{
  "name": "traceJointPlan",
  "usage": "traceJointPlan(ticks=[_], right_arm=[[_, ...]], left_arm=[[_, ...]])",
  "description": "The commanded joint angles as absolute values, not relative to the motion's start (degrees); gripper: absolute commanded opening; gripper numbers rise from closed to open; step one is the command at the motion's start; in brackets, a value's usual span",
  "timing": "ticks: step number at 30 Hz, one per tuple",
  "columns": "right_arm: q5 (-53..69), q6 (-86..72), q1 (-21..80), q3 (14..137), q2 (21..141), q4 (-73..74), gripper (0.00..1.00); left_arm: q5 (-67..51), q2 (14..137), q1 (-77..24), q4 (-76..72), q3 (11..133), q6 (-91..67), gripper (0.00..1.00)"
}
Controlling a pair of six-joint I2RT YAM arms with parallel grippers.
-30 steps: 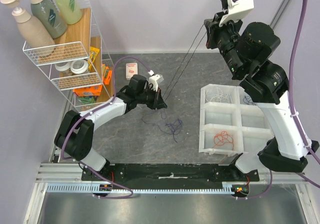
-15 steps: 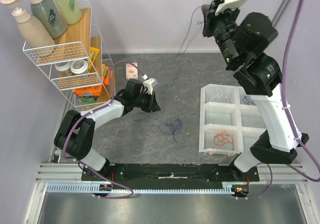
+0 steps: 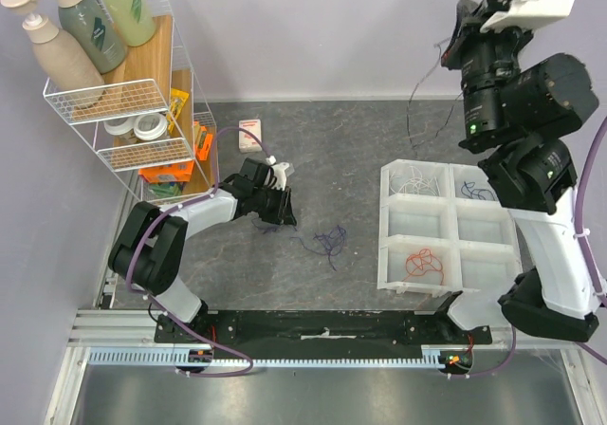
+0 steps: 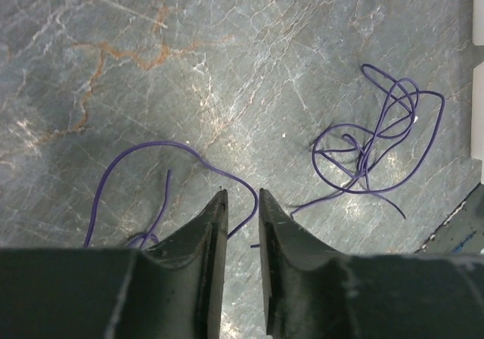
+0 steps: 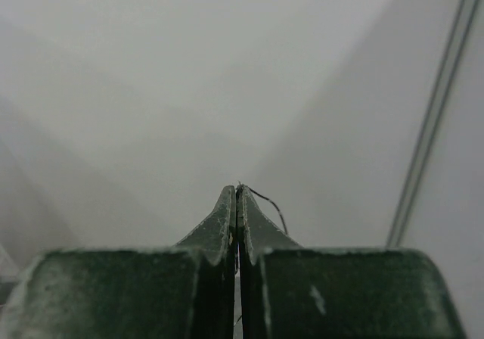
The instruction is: Untangle the cables
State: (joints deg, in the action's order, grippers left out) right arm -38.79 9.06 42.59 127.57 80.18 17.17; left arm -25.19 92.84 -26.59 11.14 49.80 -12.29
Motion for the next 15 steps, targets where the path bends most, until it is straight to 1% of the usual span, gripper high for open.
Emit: traceJointPlan(ticks=[1, 5, 11, 15], right_arm=[[-50.3, 15.4, 42.5, 119.1, 75.3, 16.5, 0.0], [-54.7, 17.0, 42.5, 112.0, 70.0, 17.8, 0.0], [-59.8, 17.2, 42.5, 102.2, 64.4, 18.1, 0.0], [-61.3, 13.5, 42.5, 94.0, 60.3, 19.6, 0.0]], left_arm=[[-25.8, 92.0, -26.4, 14.0, 52.6, -9.9, 0.34], [-26.8, 92.4, -26.3, 16.0, 54.6, -8.6, 0.44], [-27.1, 91.6, -26.3, 17.8, 56.3, -8.4, 0.48], [-28.0, 90.7, -26.3, 18.5, 57.3, -7.8, 0.51]])
